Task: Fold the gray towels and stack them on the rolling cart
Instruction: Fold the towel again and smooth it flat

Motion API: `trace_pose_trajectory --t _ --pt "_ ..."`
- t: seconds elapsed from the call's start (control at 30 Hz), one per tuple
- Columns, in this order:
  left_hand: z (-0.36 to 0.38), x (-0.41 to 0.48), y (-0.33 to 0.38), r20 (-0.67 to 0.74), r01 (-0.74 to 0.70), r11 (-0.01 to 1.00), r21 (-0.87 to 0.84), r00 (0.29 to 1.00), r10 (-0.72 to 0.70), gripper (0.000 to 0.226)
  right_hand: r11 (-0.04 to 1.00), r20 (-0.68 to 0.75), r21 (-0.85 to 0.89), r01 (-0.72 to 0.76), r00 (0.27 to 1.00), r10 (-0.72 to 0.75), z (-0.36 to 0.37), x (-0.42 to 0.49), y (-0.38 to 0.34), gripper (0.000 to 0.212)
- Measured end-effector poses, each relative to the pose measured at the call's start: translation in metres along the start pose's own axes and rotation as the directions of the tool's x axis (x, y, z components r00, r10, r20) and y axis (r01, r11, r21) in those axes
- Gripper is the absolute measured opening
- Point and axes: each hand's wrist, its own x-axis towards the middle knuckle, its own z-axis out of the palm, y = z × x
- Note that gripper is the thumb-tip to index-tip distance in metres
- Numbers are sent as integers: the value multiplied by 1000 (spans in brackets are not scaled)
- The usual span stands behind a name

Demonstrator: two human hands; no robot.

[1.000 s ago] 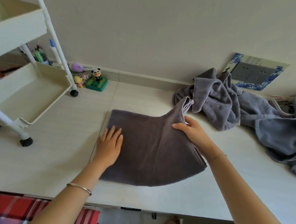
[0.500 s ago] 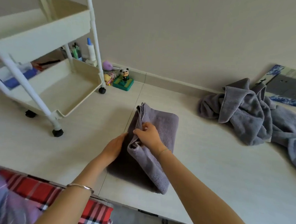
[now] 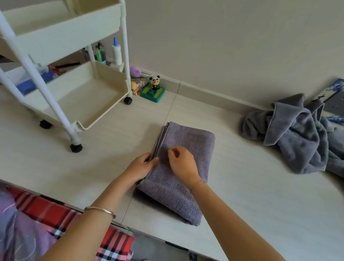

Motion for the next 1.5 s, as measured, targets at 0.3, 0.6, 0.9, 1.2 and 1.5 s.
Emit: trace_pose_trajectory --t 0.3,0.6,0.9,1.2,1.5 --pt "49 -28 31 296 43 990 135 952 -82 17 957 -197 -250 148 960 -200 -52 -18 75 27" --pt "116 2 66 263 -495 498 713 846 465 53 905 -368 -408 -118 929 -45 -53 -74 123 53" --pt "130 40 48 190 -342 483 806 923 335 61 858 -329 -507 -84 939 -103 -45 -101 157 60" --pt "114 -12 69 248 -359 361 861 915 318 56 758 80 -574 310 942 -325 -136 -82 202 59" --pt "141 -6 99 261 -482 383 788 825 502 51 930 -473 -364 49 851 -229 -107 -33 144 42"
